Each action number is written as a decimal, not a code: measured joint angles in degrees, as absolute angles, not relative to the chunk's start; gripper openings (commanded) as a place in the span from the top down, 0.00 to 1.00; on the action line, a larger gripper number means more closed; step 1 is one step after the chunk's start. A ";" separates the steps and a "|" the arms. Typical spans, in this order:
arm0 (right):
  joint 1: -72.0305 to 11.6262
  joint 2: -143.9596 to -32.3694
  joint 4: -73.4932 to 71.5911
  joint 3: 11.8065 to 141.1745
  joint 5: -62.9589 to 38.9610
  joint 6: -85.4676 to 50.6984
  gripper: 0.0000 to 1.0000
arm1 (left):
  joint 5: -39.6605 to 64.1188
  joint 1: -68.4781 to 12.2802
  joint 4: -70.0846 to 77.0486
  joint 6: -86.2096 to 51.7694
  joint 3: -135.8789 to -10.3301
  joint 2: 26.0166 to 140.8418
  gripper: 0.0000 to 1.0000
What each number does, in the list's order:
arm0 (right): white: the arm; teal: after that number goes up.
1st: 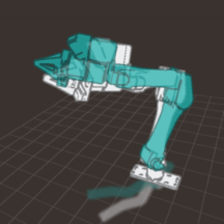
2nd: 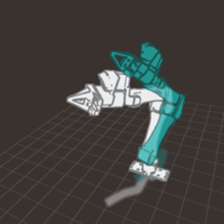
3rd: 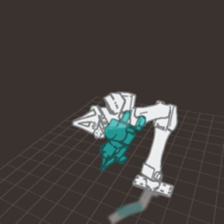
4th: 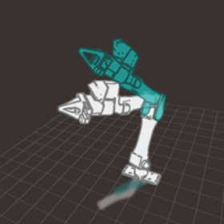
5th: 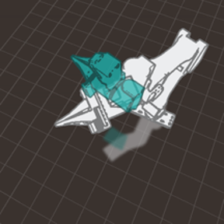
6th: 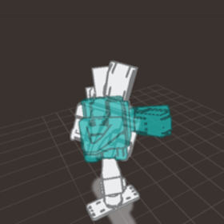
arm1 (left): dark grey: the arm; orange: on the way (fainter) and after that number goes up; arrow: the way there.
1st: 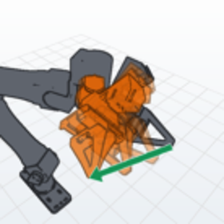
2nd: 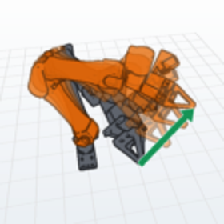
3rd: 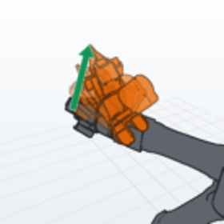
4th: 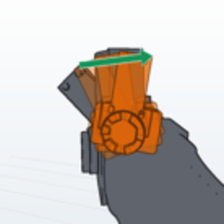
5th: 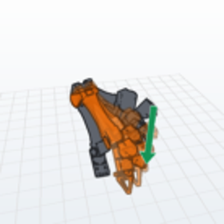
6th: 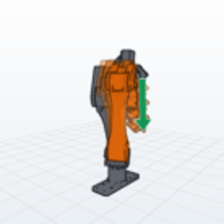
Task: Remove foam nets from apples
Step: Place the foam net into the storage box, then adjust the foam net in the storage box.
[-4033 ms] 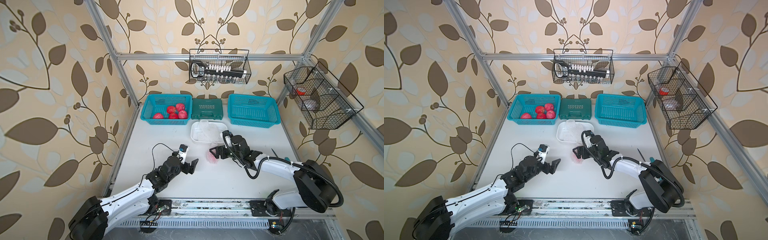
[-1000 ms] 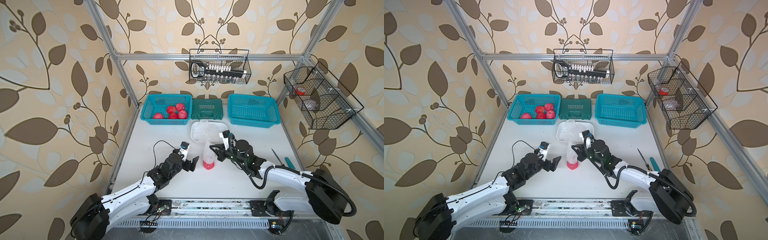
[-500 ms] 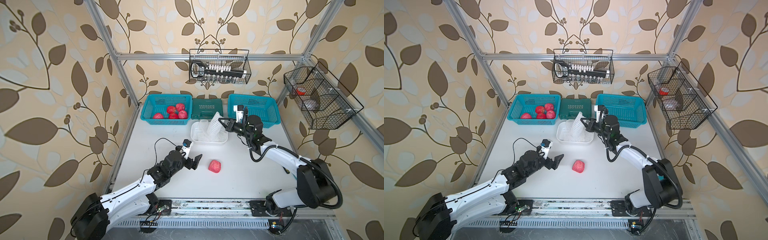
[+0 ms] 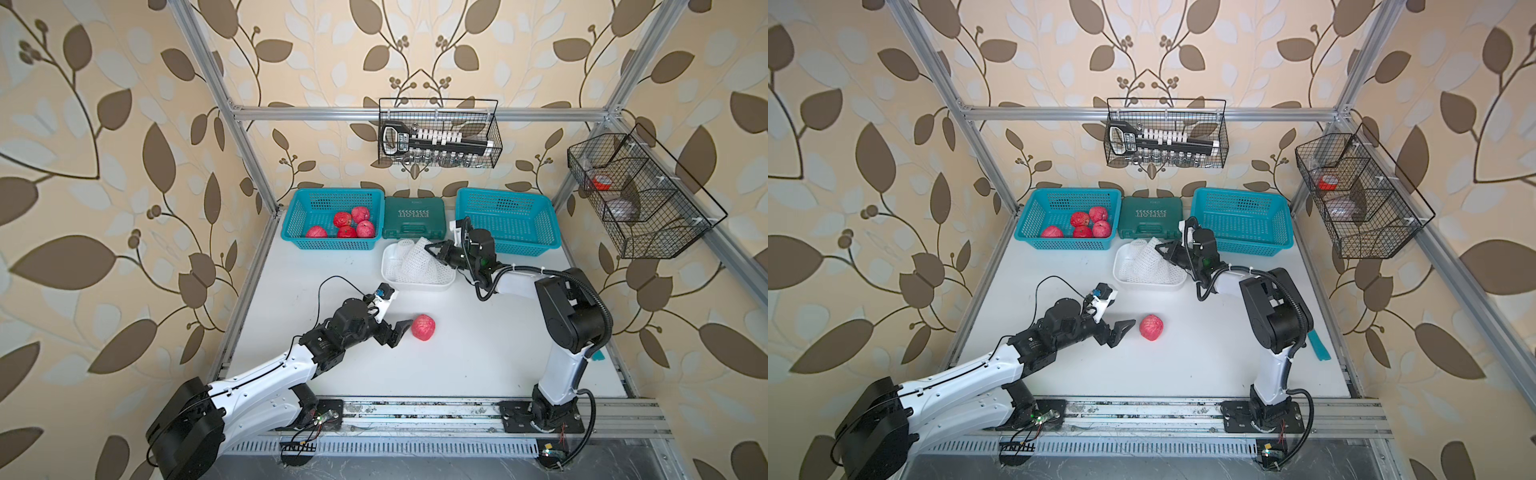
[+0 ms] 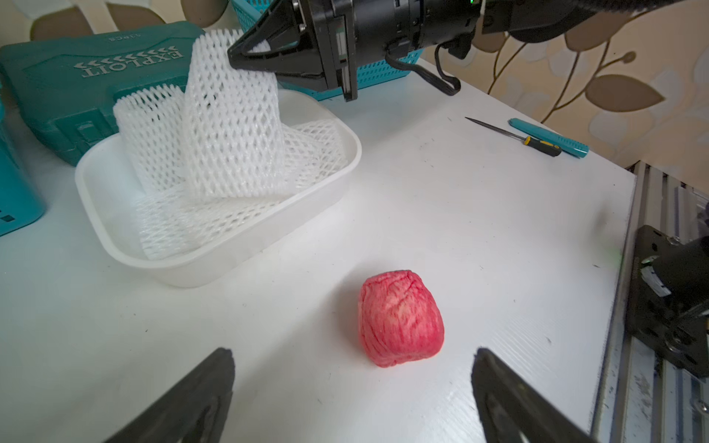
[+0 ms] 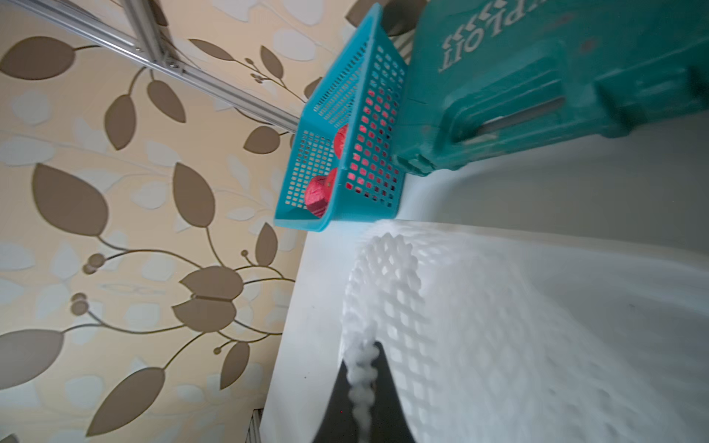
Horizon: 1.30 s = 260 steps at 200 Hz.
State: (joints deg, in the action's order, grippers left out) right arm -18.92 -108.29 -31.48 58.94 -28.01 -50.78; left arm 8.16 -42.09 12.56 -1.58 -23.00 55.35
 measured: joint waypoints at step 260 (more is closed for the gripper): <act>-23.22 -106.89 -8.10 66.98 -18.90 -26.24 0.71 | 11.46 -42.46 10.55 -1.63 -24.58 58.94 0.01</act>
